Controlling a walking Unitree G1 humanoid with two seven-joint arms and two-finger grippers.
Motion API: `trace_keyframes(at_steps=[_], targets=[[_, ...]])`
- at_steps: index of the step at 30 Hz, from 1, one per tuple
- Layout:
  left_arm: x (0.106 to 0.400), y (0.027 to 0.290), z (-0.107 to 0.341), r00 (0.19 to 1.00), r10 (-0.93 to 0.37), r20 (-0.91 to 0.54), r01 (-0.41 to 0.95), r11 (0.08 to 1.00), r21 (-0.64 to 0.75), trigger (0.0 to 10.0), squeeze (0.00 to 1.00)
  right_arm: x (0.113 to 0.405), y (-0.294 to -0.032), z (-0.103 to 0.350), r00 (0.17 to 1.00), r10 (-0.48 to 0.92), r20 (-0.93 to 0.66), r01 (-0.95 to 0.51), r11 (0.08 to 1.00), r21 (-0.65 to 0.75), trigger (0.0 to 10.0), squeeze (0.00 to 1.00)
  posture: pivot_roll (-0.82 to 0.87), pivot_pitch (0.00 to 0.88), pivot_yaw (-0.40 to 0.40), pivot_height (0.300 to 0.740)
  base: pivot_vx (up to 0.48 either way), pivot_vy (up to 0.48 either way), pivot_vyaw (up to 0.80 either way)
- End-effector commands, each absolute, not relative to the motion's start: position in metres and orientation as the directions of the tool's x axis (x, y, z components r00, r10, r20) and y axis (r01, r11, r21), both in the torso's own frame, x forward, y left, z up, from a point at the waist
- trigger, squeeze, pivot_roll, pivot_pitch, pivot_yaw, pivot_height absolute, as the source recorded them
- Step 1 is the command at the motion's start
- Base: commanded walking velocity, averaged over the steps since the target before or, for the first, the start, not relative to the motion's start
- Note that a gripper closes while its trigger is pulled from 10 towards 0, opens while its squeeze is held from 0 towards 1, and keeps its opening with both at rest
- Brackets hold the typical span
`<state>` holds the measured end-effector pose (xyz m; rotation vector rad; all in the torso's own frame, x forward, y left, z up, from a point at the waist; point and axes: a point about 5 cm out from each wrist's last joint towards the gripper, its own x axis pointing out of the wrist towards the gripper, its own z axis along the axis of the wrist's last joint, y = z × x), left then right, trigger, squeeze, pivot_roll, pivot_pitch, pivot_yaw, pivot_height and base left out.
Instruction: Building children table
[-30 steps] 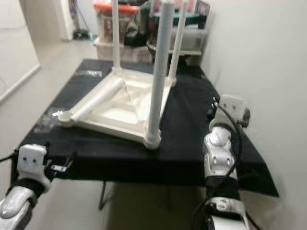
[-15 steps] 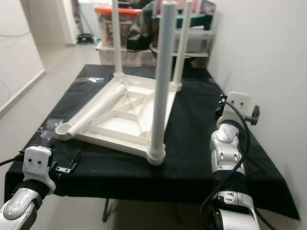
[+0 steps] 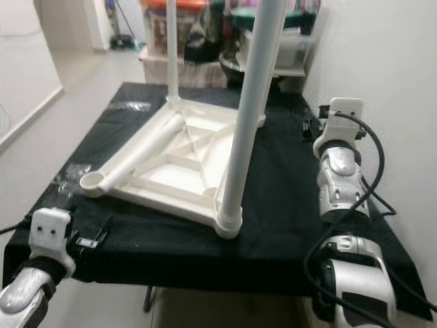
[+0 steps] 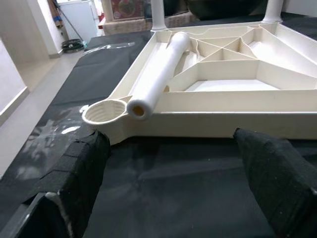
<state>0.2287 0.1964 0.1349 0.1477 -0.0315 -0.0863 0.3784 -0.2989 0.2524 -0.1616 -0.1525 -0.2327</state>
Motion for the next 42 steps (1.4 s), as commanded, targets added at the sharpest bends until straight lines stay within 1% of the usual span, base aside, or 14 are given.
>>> trace_keyframes(at_steps=[1,2,4,5,7,9,13,24,25,26,28,30,33,42], targets=[[0.227,0.195,0.135,0.994,-0.103,0.034,0.097,0.985,0.146,10.0,0.00,0.380,-0.297,0.252,0.981,-0.128,0.146,0.150,0.977,-0.150,10.0,0.00,0.05,0.000,-0.086,0.740,0.000,0.000,0.00],[0.227,0.195,0.136,0.994,-0.104,0.035,0.098,0.985,0.146,10.0,0.00,0.380,-0.297,0.253,0.988,-0.074,0.136,0.093,0.985,-0.144,10.0,0.00,0.05,0.000,-0.086,0.740,0.000,0.000,0.00],[0.226,0.195,0.135,0.994,-0.107,0.035,0.101,0.984,0.145,10.0,0.00,0.377,-0.298,0.254,0.993,0.060,0.101,-0.037,0.977,-0.212,10.0,0.00,0.05,0.000,-0.087,0.740,0.000,0.000,0.00],[0.226,0.195,0.135,0.994,-0.107,0.035,0.101,0.984,0.145,10.0,0.00,0.377,-0.298,0.254,0.993,0.060,0.101,-0.037,0.977,-0.212,10.0,0.00,0.05,0.000,-0.087,0.740,0.000,0.000,0.00],[0.226,0.195,0.135,0.993,-0.108,0.035,0.102,0.984,0.145,10.0,0.00,0.375,-0.301,0.255,0.982,0.182,0.060,-0.161,0.955,-0.249,10.0,0.00,0.05,0.000,-0.085,0.740,0.000,0.000,0.00],[0.226,0.195,0.135,0.993,-0.108,0.035,0.102,0.984,0.145,10.0,0.00,0.375,-0.301,0.255,0.982,0.182,0.060,-0.161,0.955,-0.249,10.0,0.00,0.05,0.000,-0.085,0.740,0.000,0.000,0.00],[0.225,0.195,0.135,0.993,-0.113,0.035,0.107,0.984,0.143,10.0,0.00,0.367,-0.311,0.259,0.953,0.304,-0.008,-0.293,0.910,-0.292,10.0,0.00,0.05,0.000,-0.083,0.740,0.000,0.000,0.00],[0.225,0.196,0.134,0.992,-0.119,0.033,0.113,0.983,0.145,10.0,0.00,0.364,-0.316,0.266,0.935,0.351,-0.049,-0.347,0.877,-0.332,10.0,0.00,0.05,0.000,-0.080,0.740,0.000,0.000,0.00],[0.226,0.196,0.134,0.992,-0.121,0.033,0.115,0.983,0.145,10.0,0.00,0.362,-0.316,0.264,0.912,0.404,-0.070,-0.405,0.857,-0.319,10.0,0.00,0.05,0.000,-0.080,0.740,0.000,0.000,0.00],[0.226,0.196,0.134,0.992,-0.121,0.033,0.115,0.983,0.145,10.0,0.00,0.362,-0.316,0.264,0.912,0.404,-0.070,-0.405,0.857,-0.319,10.0,0.00,0.05,0.000,-0.080,0.740,0.000,0.000,0.00],[0.226,0.195,0.134,0.992,-0.124,0.035,0.118,0.982,0.145,10.0,0.00,0.354,-0.313,0.253,0.824,0.546,-0.155,-0.565,0.764,-0.311,10.0,0.00,0.04,0.000,-0.081,0.740,0.000,0.000,0.00],[0.226,0.195,0.134,0.991,-0.125,0.036,0.119,0.983,0.143,10.0,0.00,0.349,-0.310,0.246,0.761,0.616,-0.206,-0.648,0.698,-0.304,10.0,0.00,0.04,0.000,-0.081,0.740,0.000,0.000,0.00],[0.226,0.194,0.133,0.991,-0.129,0.036,0.123,0.982,0.141,10.0,0.00,0.346,-0.305,0.239,0.695,0.670,-0.259,-0.718,0.628,-0.301,10.0,0.00,0.04,0.000,-0.079,0.740,0.000,0.000,0.00],[0.228,0.194,0.133,0.991,-0.133,0.036,0.126,0.982,0.143,10.0,0.00,0.344,-0.295,0.236,0.597,0.743,-0.302,-0.801,0.529,-0.281,10.0,0.00,0.04,0.000,-0.081,0.740,0.000,0.000,0.00]])
